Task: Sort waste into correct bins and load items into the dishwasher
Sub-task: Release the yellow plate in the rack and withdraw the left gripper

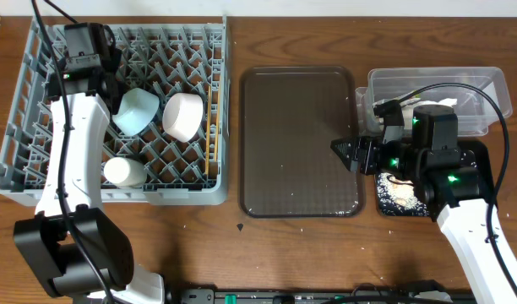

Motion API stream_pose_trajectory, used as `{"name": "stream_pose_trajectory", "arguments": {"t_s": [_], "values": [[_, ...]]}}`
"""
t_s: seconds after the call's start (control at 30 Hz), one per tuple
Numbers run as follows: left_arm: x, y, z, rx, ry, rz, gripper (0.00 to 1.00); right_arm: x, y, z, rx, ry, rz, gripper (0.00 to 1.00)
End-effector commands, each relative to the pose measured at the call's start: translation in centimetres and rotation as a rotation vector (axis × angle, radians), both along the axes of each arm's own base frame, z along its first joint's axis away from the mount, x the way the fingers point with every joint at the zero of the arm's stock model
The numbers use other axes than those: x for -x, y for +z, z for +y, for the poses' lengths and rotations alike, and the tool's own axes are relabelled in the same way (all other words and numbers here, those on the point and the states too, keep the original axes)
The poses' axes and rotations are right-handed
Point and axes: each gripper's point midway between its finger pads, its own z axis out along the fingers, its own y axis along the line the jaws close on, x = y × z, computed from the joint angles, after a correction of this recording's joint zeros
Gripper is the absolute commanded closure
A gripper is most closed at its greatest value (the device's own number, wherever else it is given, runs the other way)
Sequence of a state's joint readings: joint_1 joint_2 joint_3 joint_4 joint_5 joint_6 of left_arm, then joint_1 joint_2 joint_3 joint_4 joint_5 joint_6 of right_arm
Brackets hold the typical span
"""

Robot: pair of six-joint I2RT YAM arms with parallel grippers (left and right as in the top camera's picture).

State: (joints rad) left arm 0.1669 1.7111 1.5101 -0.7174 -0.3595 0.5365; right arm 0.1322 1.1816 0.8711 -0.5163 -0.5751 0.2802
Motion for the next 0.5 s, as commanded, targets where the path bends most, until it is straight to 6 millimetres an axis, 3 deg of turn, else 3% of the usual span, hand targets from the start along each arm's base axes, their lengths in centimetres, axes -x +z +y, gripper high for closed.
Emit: {"name": "stream_pose_trajectory", "arguments": {"t_s": [0.0, 0.2, 0.3, 0.47], "values": [[0.0, -0.5, -0.7, 0.044, -0.008, -0.005, 0.20, -0.4, 1.3, -0.2, 0.004, -0.002, -0.039, 0.31], [0.2, 2.5, -2.0, 0.108, 0.085, -0.152, 0.15, -0.8, 2.0, -0.8, 0.031, -0.016, -0.079, 0.33], [0.8, 5.0, -3.8, 0.171, 0.112, -0.248, 0.14, -1.3, 4.3, -1.4, 0.072, -0.036, -0.140, 0.33], [2.7, 9.0, -8.6, 0.371, 0.058, -0.366, 0.09, -1.7, 9.3, -2.0, 0.095, -0.068, -0.208, 0.33]]}}
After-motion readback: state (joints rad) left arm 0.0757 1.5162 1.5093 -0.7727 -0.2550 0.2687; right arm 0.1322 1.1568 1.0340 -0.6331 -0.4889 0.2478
